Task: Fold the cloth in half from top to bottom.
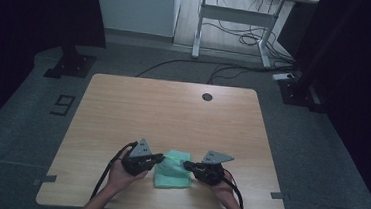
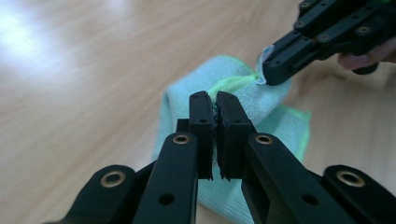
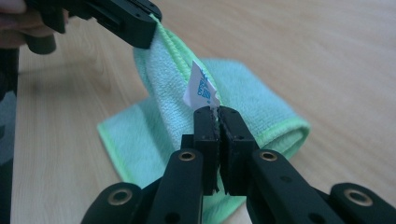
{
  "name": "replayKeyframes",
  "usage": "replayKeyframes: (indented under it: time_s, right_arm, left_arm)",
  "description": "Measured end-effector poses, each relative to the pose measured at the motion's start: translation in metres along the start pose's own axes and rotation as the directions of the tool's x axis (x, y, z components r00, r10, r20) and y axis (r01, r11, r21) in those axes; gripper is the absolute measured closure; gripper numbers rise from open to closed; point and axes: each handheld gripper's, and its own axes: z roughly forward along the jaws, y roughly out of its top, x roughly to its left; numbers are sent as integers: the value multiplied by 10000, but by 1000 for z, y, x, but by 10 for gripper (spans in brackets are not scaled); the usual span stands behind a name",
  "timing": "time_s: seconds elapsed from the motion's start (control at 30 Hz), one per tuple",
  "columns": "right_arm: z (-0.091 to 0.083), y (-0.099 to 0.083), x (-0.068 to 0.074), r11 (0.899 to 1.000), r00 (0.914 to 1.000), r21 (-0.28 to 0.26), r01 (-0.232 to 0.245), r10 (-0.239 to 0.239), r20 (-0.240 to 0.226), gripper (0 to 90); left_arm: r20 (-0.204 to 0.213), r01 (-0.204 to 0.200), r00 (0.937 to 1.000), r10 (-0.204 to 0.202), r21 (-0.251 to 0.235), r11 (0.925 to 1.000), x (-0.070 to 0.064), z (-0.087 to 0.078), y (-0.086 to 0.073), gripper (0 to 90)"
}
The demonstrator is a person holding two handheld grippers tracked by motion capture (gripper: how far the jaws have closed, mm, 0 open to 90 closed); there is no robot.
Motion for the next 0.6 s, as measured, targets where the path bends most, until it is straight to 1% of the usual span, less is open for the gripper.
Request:
replayKeyframes:
  time_s: [0.07, 0.1, 0.2, 0.3, 0.4, 0.6]
  right_arm:
    - [0, -2, 1, 10000, 10000, 87, 5, -5, -2, 862]
    - [1, -7, 3, 9997, 9999, 244, -42, 44, -101, 862]
    - [1, -14, 7, 9988, 9998, 488, 17, -6, -209, 860]
    - [1, -18, 11, 9971, 9995, 727, 220, -202, -251, 857]
    - [2, -21, 14, 9958, 9990, 838, 363, -339, -298, 856]
    - [4, -22, 15, 9946, 9988, 945, 421, -394, -297, 852]
  left_arm:
    - [33, -17, 10000, 17, 54, 10000, -3, 0, -3, 856]
    - [110, -4, 9999, 2, 171, 9999, -7, 1, -9, 855]
    - [284, 39, 9996, -48, 298, 9995, -12, 2, -18, 854]
    - [389, 36, 9992, -51, 396, 9992, -17, 3, -24, 851]
    - [419, 64, 9991, -83, 471, 9989, -18, 4, -28, 850]
    - [480, 104, 9988, -140, 747, 9972, -18, 8, -33, 832]
